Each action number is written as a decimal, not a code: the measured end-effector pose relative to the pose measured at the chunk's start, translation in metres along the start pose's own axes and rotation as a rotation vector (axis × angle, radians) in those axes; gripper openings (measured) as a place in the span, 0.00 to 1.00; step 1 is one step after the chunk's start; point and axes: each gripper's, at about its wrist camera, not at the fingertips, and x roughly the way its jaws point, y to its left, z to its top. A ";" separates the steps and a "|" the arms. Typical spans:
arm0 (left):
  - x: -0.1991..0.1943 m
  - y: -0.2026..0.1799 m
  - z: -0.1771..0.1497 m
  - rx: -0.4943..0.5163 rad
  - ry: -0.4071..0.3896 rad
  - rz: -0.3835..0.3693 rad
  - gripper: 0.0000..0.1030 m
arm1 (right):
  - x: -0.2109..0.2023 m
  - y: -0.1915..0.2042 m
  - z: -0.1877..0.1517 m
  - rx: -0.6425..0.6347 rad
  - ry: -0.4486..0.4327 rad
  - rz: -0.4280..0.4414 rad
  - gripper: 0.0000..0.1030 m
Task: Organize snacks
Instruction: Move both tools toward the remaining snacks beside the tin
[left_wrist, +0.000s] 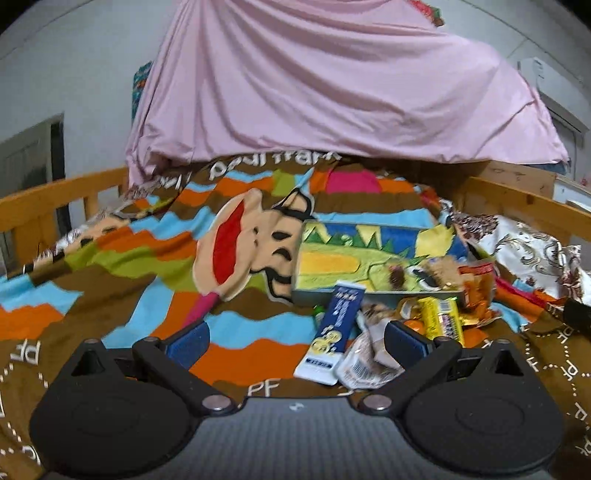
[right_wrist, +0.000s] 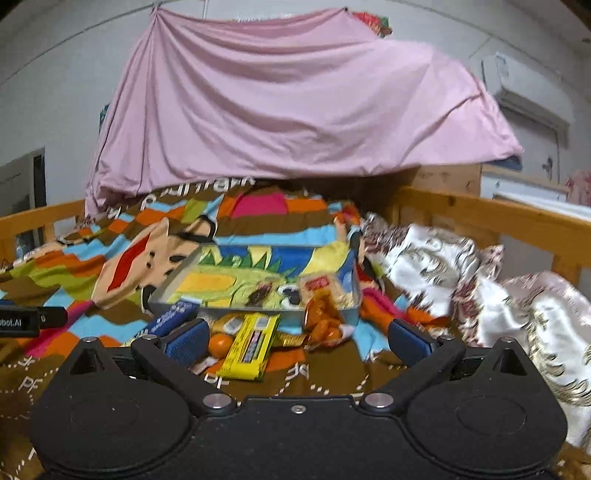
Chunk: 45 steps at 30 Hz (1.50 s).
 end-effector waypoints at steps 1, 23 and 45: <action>0.004 0.004 -0.001 -0.009 0.011 0.009 1.00 | 0.004 0.001 0.000 -0.001 0.017 0.007 1.00; 0.083 0.031 0.003 0.113 0.152 -0.147 1.00 | 0.080 0.061 -0.018 -0.113 0.184 0.250 0.99; 0.170 0.006 0.014 0.106 0.257 -0.202 0.99 | 0.158 0.084 -0.014 0.005 0.267 0.271 0.87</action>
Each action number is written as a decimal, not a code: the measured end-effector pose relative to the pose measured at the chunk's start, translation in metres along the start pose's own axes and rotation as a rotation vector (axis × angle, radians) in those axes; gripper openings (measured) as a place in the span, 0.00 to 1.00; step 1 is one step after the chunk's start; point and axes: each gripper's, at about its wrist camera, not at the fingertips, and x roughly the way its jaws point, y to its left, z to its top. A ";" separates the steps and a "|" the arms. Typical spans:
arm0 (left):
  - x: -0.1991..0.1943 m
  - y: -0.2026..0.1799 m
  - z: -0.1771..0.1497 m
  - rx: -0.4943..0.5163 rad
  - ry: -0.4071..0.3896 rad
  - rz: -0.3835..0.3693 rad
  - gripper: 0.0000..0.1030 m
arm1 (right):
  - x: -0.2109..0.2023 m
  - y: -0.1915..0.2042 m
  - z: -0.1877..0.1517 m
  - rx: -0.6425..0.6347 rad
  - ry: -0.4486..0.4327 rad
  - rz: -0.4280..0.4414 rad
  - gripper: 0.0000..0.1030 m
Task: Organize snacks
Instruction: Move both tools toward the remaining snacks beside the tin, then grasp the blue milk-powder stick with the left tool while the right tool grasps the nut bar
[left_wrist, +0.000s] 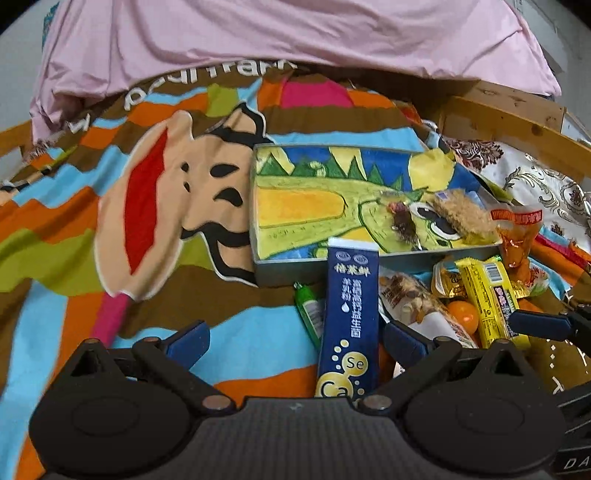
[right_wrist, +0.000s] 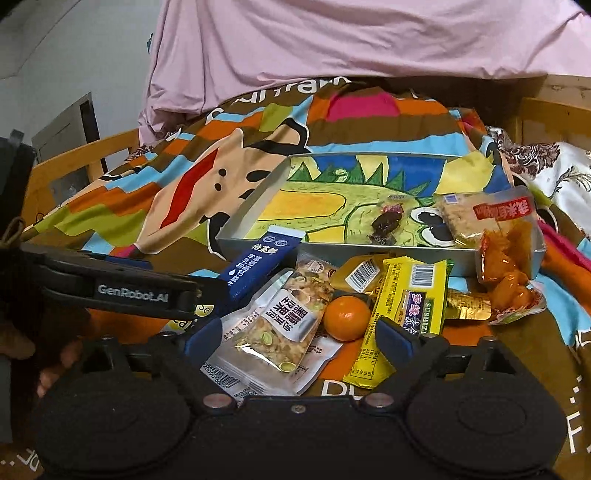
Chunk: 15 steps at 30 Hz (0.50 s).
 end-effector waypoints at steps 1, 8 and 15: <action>0.002 0.000 0.000 -0.006 0.006 -0.006 0.99 | 0.001 0.000 0.000 0.003 0.001 0.001 0.86; 0.013 -0.005 0.002 0.030 0.004 -0.065 0.87 | 0.007 0.004 -0.001 0.018 0.021 0.022 0.73; 0.021 -0.005 0.003 0.025 0.027 -0.136 0.55 | 0.009 0.009 -0.004 0.003 0.024 0.033 0.50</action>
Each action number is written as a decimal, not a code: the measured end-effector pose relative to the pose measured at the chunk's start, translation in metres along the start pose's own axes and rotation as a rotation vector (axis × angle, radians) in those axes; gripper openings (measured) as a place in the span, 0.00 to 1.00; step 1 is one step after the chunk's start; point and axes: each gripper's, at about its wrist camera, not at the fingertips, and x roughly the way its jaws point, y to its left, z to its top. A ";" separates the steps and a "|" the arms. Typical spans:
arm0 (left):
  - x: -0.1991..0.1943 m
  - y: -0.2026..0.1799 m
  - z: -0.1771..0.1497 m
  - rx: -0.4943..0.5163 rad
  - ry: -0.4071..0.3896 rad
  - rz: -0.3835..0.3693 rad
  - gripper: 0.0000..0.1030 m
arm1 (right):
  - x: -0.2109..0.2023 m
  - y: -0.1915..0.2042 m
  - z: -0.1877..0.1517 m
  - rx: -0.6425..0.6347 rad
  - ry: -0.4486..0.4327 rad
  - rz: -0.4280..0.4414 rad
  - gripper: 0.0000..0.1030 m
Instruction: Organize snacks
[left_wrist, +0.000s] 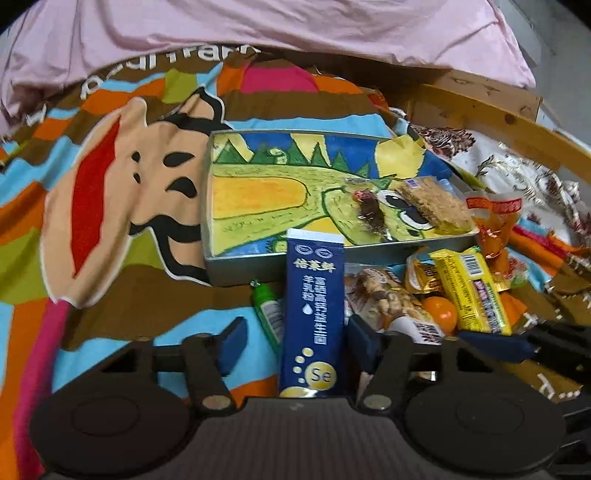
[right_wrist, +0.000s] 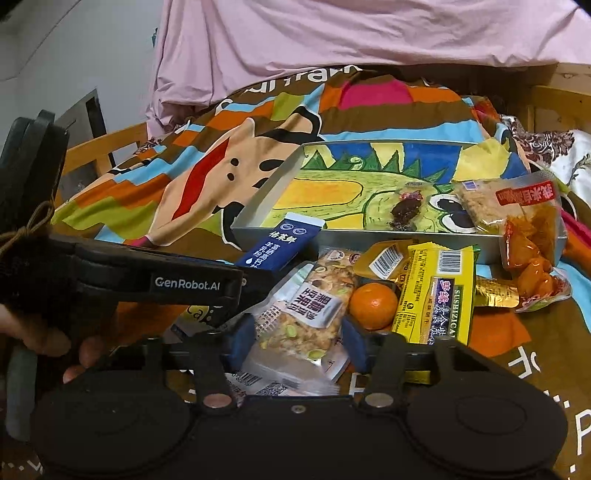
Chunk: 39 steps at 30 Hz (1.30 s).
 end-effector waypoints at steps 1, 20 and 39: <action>0.000 0.001 0.000 -0.004 0.001 -0.007 0.53 | 0.000 0.001 0.000 -0.004 -0.001 -0.003 0.50; -0.019 -0.007 -0.010 0.018 0.127 0.023 0.36 | -0.035 0.002 -0.008 -0.047 0.087 -0.041 0.42; -0.022 -0.004 -0.018 0.027 0.134 0.010 0.44 | -0.010 0.003 -0.013 -0.046 0.076 -0.079 0.43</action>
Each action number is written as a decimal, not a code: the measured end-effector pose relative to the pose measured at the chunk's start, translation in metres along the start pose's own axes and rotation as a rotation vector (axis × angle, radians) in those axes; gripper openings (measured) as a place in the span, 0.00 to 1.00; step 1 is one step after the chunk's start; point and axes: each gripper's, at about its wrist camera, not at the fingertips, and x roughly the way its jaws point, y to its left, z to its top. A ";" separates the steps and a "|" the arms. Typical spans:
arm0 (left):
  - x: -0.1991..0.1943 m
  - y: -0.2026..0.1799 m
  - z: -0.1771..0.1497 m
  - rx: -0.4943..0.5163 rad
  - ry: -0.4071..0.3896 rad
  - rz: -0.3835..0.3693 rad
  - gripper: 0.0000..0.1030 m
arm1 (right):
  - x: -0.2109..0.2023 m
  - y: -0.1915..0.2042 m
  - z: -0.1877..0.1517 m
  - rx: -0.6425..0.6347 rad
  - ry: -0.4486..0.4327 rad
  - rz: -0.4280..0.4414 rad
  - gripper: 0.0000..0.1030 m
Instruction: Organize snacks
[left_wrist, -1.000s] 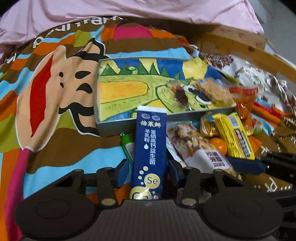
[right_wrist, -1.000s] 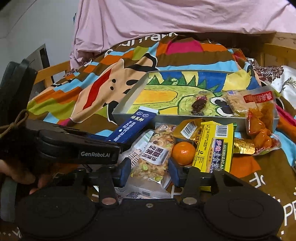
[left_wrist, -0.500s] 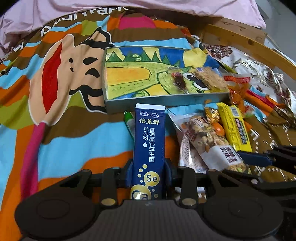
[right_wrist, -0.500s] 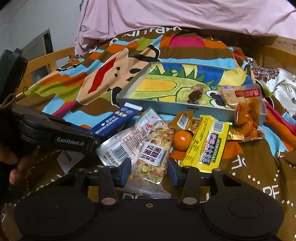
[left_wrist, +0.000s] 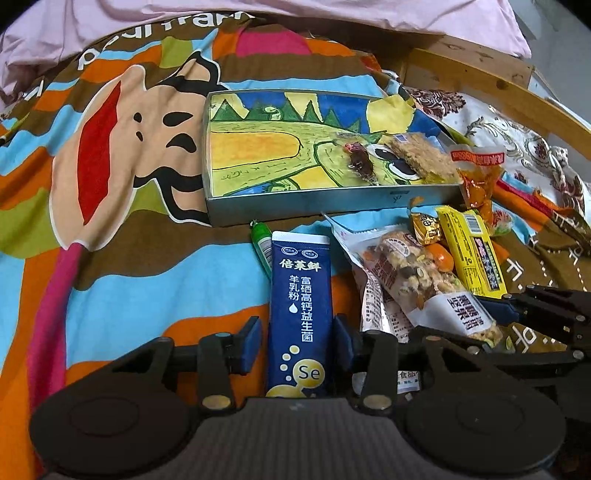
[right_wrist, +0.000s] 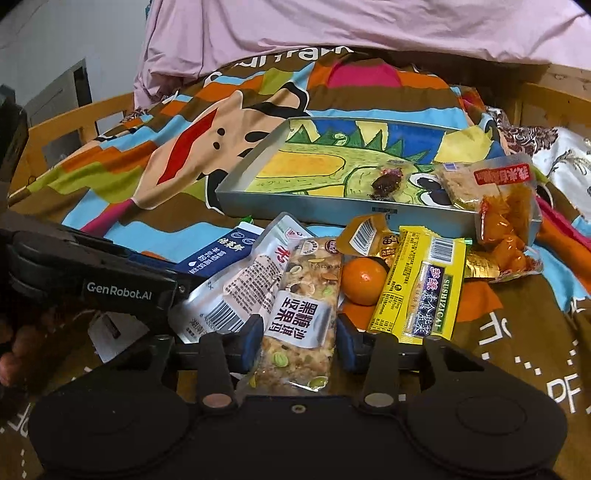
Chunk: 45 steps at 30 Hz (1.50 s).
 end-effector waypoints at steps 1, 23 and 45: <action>-0.001 -0.001 0.000 0.003 0.003 -0.001 0.39 | -0.001 0.001 0.000 -0.005 0.002 -0.001 0.42; -0.093 -0.017 -0.028 -0.193 -0.136 0.137 0.35 | -0.059 0.047 -0.033 -0.537 -0.194 -0.198 0.38; -0.092 -0.055 0.084 -0.216 -0.489 0.159 0.35 | -0.054 -0.018 0.067 -0.402 -0.514 -0.276 0.38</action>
